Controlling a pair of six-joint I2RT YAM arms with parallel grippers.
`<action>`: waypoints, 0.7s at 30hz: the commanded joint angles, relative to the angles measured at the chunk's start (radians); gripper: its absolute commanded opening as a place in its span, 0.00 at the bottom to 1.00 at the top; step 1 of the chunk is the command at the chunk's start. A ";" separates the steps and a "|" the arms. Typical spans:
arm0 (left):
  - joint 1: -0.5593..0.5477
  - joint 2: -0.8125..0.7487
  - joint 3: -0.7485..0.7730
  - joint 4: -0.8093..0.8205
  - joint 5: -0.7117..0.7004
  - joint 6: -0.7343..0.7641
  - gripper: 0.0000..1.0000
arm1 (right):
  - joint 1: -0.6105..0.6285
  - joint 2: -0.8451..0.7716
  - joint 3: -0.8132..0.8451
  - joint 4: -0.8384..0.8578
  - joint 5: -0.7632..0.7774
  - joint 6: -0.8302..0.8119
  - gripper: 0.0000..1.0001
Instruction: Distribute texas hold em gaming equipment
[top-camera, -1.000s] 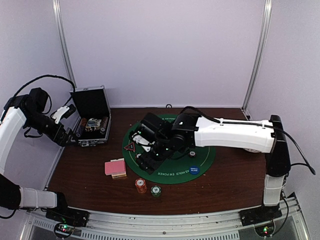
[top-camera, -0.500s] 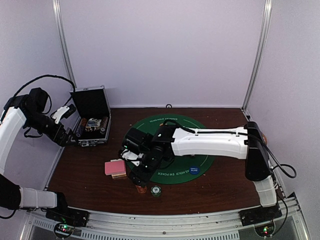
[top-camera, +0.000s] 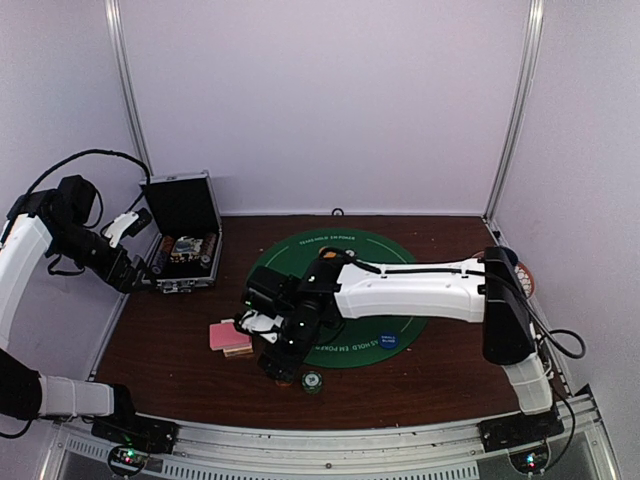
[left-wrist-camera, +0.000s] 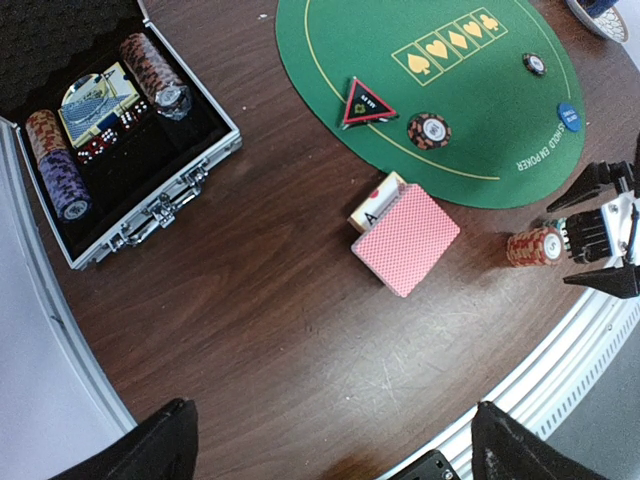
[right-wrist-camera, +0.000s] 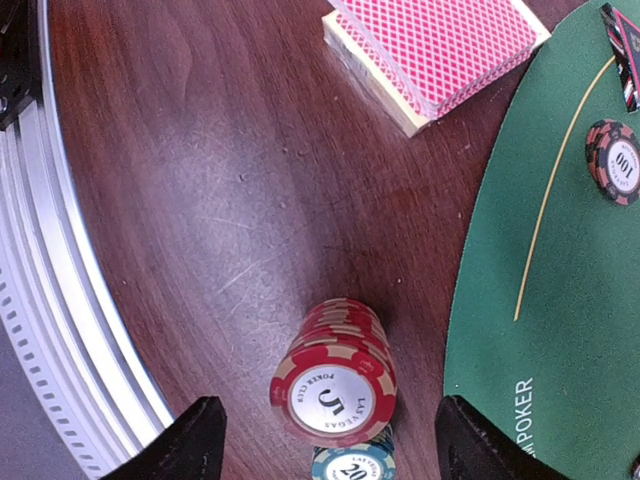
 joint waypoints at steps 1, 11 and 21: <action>0.006 -0.008 0.019 0.002 0.016 0.010 0.98 | 0.009 0.027 0.021 -0.007 -0.011 -0.004 0.74; 0.006 -0.011 0.020 0.001 0.006 0.010 0.98 | 0.011 0.033 0.016 0.008 -0.003 -0.001 0.68; 0.006 -0.013 0.020 0.001 0.005 0.010 0.98 | 0.010 0.042 0.011 0.022 -0.003 0.001 0.56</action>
